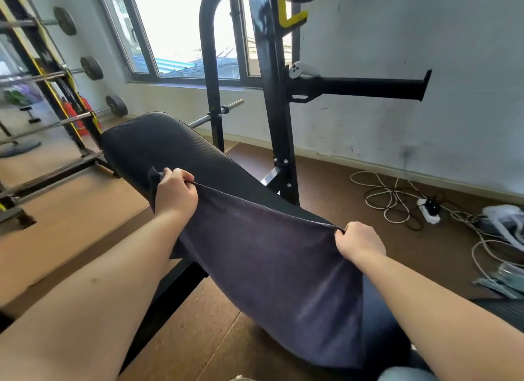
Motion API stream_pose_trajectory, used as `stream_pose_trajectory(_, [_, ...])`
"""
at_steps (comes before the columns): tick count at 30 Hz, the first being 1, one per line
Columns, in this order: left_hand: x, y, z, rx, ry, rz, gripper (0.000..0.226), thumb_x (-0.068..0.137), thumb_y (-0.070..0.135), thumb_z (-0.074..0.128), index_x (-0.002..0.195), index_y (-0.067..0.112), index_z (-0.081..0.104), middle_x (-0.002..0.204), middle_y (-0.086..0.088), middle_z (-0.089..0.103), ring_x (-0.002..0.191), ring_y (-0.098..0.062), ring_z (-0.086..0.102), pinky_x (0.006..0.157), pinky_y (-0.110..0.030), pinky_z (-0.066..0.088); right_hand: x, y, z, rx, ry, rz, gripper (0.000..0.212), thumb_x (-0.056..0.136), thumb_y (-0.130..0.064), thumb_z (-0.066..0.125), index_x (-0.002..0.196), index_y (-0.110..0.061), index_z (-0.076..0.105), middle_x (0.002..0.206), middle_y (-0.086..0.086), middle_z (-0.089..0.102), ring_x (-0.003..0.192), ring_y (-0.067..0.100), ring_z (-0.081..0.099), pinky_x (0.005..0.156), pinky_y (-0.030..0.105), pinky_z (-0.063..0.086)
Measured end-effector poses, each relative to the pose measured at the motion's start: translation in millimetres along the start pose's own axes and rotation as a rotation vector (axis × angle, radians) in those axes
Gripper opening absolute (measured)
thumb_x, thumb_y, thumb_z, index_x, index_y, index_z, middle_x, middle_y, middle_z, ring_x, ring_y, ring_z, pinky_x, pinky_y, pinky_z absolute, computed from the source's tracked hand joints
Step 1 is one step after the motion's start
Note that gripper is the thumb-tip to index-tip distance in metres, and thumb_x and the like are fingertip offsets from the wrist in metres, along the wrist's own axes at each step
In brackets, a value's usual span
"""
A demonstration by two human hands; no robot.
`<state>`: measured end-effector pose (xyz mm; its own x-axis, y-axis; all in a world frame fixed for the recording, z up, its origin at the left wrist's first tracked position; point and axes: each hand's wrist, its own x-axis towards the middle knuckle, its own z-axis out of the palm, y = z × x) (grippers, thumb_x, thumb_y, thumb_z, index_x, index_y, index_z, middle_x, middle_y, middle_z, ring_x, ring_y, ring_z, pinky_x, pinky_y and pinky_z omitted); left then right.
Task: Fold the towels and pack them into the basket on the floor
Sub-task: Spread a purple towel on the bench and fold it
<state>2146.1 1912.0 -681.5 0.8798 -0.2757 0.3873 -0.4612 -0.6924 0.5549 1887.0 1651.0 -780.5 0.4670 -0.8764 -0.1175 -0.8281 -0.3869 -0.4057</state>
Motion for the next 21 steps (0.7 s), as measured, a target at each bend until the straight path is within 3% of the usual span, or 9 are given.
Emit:
stream_pose_trajectory(5, [28, -4, 33, 0.096, -0.018, 0.095, 0.014, 0.096, 0.010, 0.054, 0.102, 0.015, 0.065, 0.123, -0.015, 0.056, 0.117, -0.042, 0.055, 0.094, -0.049, 0.050, 23, 5, 19, 0.008, -0.005, 0.033, 0.037, 0.096, -0.043, 0.048, 0.113, -0.016, 0.068, 0.119, 0.010, 0.066, 0.110, 0.035, 0.063, 0.087, 0.041, 0.055])
stream_pose_trajectory(7, [41, -3, 48, 0.151, -0.050, 0.136, 0.013, 0.096, 0.012, 0.055, 0.103, 0.016, 0.065, 0.135, -0.019, 0.053, 0.125, -0.044, 0.050, 0.101, -0.051, 0.045, 27, 5, 27, 0.017, -0.005, 0.044, 0.038, 0.099, -0.043, 0.047, 0.121, -0.016, 0.062, 0.127, 0.010, 0.056, 0.113, 0.035, 0.060, 0.089, 0.042, 0.053])
stream_pose_trajectory(9, [53, -2, 59, 0.221, -0.074, 0.177, 0.013, 0.096, 0.015, 0.058, 0.105, 0.016, 0.066, 0.151, -0.027, 0.043, 0.140, -0.044, 0.039, 0.116, -0.051, 0.029, 29, 3, 37, 0.018, -0.007, 0.052, 0.040, 0.102, -0.043, 0.048, 0.133, -0.019, 0.051, 0.140, 0.011, 0.042, 0.121, 0.036, 0.056, 0.094, 0.045, 0.049])
stream_pose_trajectory(11, [59, 0, 64, 0.268, -0.086, 0.211, 0.013, 0.097, 0.020, 0.062, 0.109, 0.017, 0.066, 0.160, -0.028, 0.029, 0.148, -0.044, 0.027, 0.122, -0.051, 0.016, 27, -3, 44, 0.017, 0.016, 0.048, 0.045, 0.103, -0.041, 0.049, 0.143, -0.021, 0.041, 0.154, 0.012, 0.030, 0.131, 0.036, 0.048, 0.101, 0.047, 0.045])
stream_pose_trajectory(14, [55, 4, 59, 0.260, -0.064, 0.220, 0.024, 0.094, 0.022, 0.068, 0.117, 0.016, 0.060, 0.164, -0.021, 0.021, 0.143, -0.049, 0.032, 0.117, -0.056, 0.029, 20, -14, 47, -0.015, 0.157, -0.091, 0.043, 0.102, -0.042, 0.052, 0.138, -0.021, 0.044, 0.147, 0.011, 0.038, 0.129, 0.032, 0.045, 0.101, 0.046, 0.044])
stream_pose_trajectory(16, [45, 6, 51, 0.318, 0.010, 0.256, 0.033, 0.092, 0.024, 0.072, 0.120, 0.015, 0.058, 0.155, -0.021, 0.030, 0.133, -0.049, 0.042, 0.108, -0.059, 0.039, 16, -21, 49, -0.019, 0.223, -0.255, 0.036, 0.101, -0.045, 0.051, 0.128, -0.021, 0.052, 0.134, 0.007, 0.049, 0.121, 0.029, 0.048, 0.095, 0.042, 0.045])
stream_pose_trajectory(19, [27, 8, 45, 0.501, 0.019, 0.269, 0.046, 0.092, 0.041, 0.068, 0.127, 0.013, 0.058, 0.141, -0.020, 0.045, 0.125, -0.044, 0.048, 0.105, -0.059, 0.042, 12, -33, 56, -0.002, 0.100, -0.415, 0.047, 0.101, -0.055, 0.044, 0.136, -0.025, 0.053, 0.141, 0.004, 0.051, 0.131, 0.027, 0.045, 0.104, 0.044, 0.042])
stream_pose_trajectory(21, [18, 9, 47, 0.627, -0.123, 0.169, 0.073, 0.092, 0.064, 0.052, 0.145, 0.015, 0.045, 0.153, -0.019, 0.038, 0.141, -0.041, 0.035, 0.116, -0.059, 0.029, 11, -40, 62, 0.019, -0.061, -0.392, 0.066, 0.099, -0.067, 0.036, 0.156, -0.032, 0.031, 0.164, 0.004, 0.028, 0.153, 0.027, 0.021, 0.119, 0.055, 0.025])
